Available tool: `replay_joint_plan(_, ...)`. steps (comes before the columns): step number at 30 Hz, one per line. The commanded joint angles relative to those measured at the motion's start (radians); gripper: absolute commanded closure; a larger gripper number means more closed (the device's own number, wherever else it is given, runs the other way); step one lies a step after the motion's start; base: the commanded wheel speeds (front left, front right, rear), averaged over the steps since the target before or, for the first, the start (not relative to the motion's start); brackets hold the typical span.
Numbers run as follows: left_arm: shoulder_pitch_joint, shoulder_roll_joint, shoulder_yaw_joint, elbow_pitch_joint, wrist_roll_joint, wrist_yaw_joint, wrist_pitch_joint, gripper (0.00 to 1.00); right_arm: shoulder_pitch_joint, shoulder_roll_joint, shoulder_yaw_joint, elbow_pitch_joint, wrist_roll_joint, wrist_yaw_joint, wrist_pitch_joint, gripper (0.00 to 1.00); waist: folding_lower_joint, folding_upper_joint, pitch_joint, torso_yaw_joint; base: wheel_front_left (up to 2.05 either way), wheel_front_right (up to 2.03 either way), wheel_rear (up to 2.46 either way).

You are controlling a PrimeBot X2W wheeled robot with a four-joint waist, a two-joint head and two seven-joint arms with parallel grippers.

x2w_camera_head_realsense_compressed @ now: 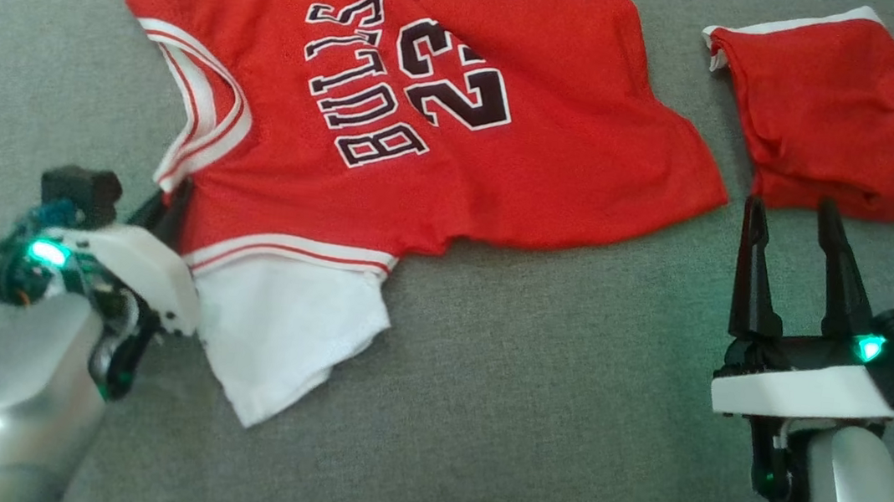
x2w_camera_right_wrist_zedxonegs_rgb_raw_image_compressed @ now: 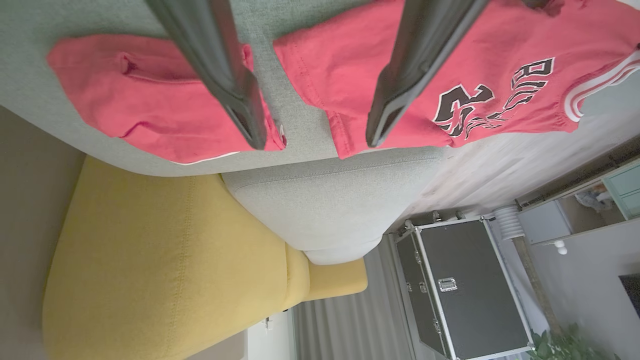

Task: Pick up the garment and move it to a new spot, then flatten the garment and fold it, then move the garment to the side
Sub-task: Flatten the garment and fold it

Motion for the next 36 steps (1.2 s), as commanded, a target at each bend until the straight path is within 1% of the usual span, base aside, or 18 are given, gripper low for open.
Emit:
replay_joint_plan(1,-0.068,0.064,0.027,0.008,0.02,-0.005,-0.006,1.0,-0.034,-0.004,0.022,-0.034,0.011,-0.001,-0.009,0.0,-0.0001,-0.0001,0.004,-0.004,0.0,0.0,0.0)
replay_joint_plan(6,-0.17,0.113,0.004,0.046,0.069,-0.032,-0.001,1.0,-0.047,-0.004,0.027,-0.032,0.015,-0.001,-0.009,0.0,-0.0001,-0.0001,0.013,-0.011,0.0,0.0,0.0)
replay_joint_plan(9,-0.226,0.143,-0.03,0.073,0.113,-0.048,0.016,1.0,-0.058,-0.004,0.039,-0.031,0.017,-0.001,-0.009,0.0,-0.0001,-0.0001,0.02,-0.016,0.0,0.0,0.0)
replay_joint_plan(12,-0.274,0.164,-0.053,0.102,0.15,-0.056,0.009,1.0,-0.067,-0.004,0.049,-0.031,0.021,-0.001,-0.009,0.0,-0.0001,-0.0001,0.027,-0.017,0.0,0.0,0.0)
replay_joint_plan(15,-0.301,0.168,-0.062,0.122,0.167,-0.057,-0.007,1.0,-0.071,-0.004,0.053,-0.03,0.022,-0.001,-0.009,0.0,-0.0001,-0.0001,0.03,-0.017,0.0,0.0,0.0)
replay_joint_plan(16,-0.312,0.167,-0.065,0.131,0.171,-0.059,-0.017,0.55,-0.073,-0.004,0.054,-0.03,0.022,-0.001,-0.009,0.0,-0.0001,-0.0001,0.031,-0.016,0.0,0.0,0.0)
replay_joint_plan(17,-0.329,0.157,-0.062,0.146,0.169,-0.063,-0.044,0.0,-0.074,-0.004,0.053,-0.028,0.022,-0.001,-0.009,0.0,-0.0001,-0.0001,0.029,-0.012,0.0,0.0,0.0)
replay_joint_plan(18,-0.329,0.157,-0.062,0.146,0.169,-0.063,-0.044,0.0,-0.074,-0.004,0.053,-0.028,0.022,-0.001,-0.009,0.0,-0.0001,-0.0001,0.029,-0.012,0.0,0.0,0.0)
replay_joint_plan(21,-0.336,0.142,-0.059,0.169,0.166,-0.063,-0.09,0.0,-0.07,-0.004,0.051,-0.024,0.02,-0.001,-0.009,0.0,-0.0001,-0.0001,0.016,-0.002,0.0,0.0,0.0)
replay_joint_plan(28,-0.276,0.102,-0.014,0.175,0.12,-0.04,-0.242,0.0,-0.051,-0.004,0.046,-0.019,0.01,-0.001,-0.009,0.0,-0.0001,-0.0001,-0.053,0.042,0.0,0.0,0.0)
replay_joint_plan(33,-0.172,0.071,0.035,0.091,0.086,-0.01,-0.29,0.0,-0.025,-0.004,0.032,-0.013,-0.007,-0.001,-0.009,0.0,-0.0001,-0.0001,-0.111,0.087,0.0,0.0,0.0)
replay_joint_plan(36,-0.084,0.049,0.072,0.0,0.076,0.023,-0.295,0.0,-0.005,-0.004,0.028,-0.005,-0.015,-0.001,-0.009,0.0,-0.0001,-0.0001,-0.143,0.114,0.0,0.0,0.0)
